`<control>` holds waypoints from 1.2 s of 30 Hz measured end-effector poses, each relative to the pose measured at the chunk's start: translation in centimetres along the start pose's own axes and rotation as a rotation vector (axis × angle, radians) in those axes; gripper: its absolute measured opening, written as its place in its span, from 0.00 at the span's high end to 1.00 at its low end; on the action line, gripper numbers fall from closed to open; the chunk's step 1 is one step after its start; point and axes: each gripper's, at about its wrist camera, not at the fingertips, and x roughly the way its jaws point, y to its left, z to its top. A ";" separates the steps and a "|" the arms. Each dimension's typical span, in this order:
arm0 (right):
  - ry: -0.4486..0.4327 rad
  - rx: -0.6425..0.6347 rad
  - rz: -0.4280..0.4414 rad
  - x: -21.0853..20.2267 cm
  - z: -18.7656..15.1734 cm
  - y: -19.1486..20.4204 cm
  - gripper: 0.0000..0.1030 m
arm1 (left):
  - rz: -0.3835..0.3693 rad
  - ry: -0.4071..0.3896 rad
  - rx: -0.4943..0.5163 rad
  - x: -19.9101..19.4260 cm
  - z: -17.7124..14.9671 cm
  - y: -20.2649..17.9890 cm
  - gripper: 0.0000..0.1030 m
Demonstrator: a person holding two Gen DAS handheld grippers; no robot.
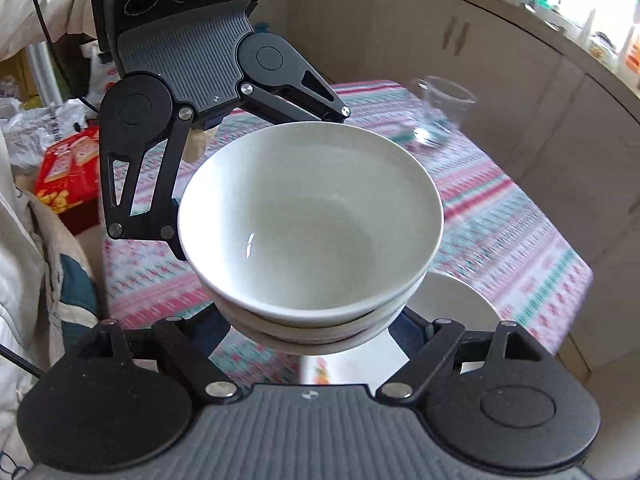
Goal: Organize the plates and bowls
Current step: 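Lift the bowl stack with both tools and carry it over the plate stack, then lower the bowl stack onto the plates and open both tools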
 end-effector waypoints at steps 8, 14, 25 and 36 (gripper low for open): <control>0.010 0.057 -0.037 -0.4 -3.3 -3.8 0.14 | -0.036 0.008 0.027 4.8 2.2 2.4 0.16; 0.022 0.095 -0.033 0.4 -5.1 -5.7 0.14 | -0.058 0.020 0.016 7.2 2.6 3.3 0.16; 0.025 0.126 -0.022 1.3 -5.9 -7.0 0.14 | -0.071 0.029 -0.010 8.2 2.6 4.2 0.16; 0.009 0.169 -0.026 1.3 -6.1 -6.8 0.08 | 0.021 0.016 0.026 7.4 2.1 2.7 0.07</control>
